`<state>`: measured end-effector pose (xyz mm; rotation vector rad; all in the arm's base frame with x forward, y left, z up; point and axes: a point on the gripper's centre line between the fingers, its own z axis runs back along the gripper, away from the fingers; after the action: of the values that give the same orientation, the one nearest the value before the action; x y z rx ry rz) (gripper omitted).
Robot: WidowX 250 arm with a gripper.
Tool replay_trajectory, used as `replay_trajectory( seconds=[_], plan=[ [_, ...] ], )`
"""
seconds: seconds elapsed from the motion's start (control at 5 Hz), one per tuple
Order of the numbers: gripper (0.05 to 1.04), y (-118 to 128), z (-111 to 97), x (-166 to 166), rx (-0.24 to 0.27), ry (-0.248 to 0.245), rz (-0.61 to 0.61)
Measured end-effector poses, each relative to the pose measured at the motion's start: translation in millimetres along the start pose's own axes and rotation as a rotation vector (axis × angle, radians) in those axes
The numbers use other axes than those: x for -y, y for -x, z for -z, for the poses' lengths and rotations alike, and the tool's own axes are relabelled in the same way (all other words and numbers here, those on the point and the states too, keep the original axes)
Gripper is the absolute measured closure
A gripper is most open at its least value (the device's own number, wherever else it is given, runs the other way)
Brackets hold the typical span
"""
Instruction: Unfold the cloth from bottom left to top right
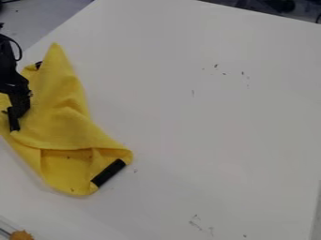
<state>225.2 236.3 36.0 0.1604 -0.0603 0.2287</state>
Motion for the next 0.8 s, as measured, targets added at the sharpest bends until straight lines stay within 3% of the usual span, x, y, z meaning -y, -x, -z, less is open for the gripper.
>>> replay_trajectory(
  seconds=[0.2, 0.4, 0.6, 0.8],
  plan=[
    [0.199, 1, 8, 2, -0.014, 0.017, 0.007],
    [0.371, -3, 12, 2, -0.013, 0.026, 0.013],
    [0.676, -4, 10, 1, -0.022, 0.017, 0.017],
    [0.896, -11, 5, 7, -0.037, -0.001, 0.042]
  ],
)
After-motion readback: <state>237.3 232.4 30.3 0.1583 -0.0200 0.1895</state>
